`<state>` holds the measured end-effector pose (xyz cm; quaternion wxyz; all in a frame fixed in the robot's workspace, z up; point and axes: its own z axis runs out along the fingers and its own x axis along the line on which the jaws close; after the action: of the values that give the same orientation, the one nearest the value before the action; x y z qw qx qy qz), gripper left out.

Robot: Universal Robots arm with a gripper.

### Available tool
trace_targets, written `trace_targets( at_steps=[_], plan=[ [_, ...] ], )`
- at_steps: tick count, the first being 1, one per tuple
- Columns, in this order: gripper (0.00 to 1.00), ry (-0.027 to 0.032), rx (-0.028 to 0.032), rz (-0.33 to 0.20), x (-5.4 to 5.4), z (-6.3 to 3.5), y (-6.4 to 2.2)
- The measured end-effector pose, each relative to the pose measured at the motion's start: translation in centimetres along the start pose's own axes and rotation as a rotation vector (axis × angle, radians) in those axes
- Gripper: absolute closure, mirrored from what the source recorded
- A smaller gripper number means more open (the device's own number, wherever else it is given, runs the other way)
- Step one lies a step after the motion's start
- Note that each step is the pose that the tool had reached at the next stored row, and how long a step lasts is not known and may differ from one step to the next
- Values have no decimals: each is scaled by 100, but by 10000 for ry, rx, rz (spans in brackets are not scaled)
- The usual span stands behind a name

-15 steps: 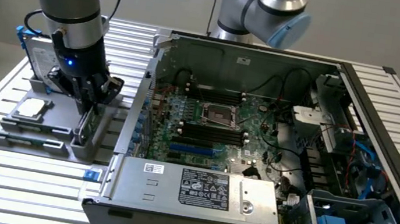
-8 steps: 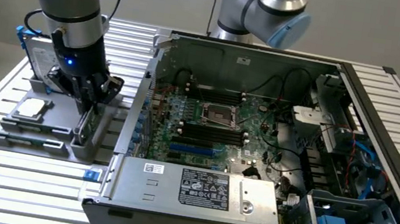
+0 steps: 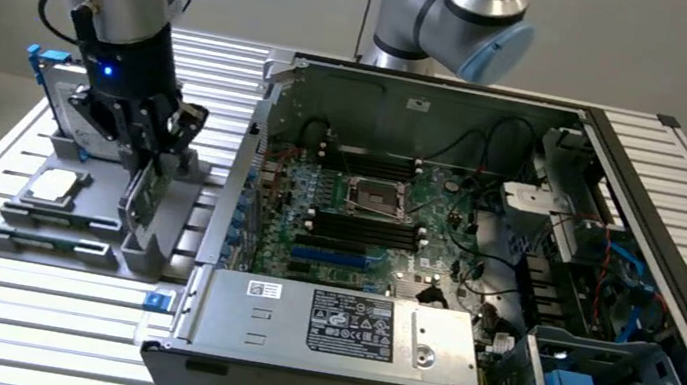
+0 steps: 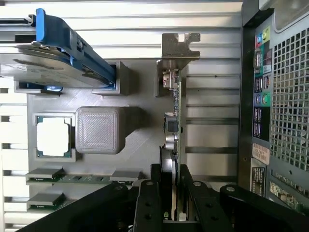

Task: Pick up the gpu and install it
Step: 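Pick up the gpu and move the gpu toward the slot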

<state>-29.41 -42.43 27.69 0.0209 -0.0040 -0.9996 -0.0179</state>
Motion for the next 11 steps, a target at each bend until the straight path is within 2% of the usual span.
trace_targets(
  at_steps=[11],
  plan=[
    [74, 1, 1, 0, 135, -495, 23]
  ],
)
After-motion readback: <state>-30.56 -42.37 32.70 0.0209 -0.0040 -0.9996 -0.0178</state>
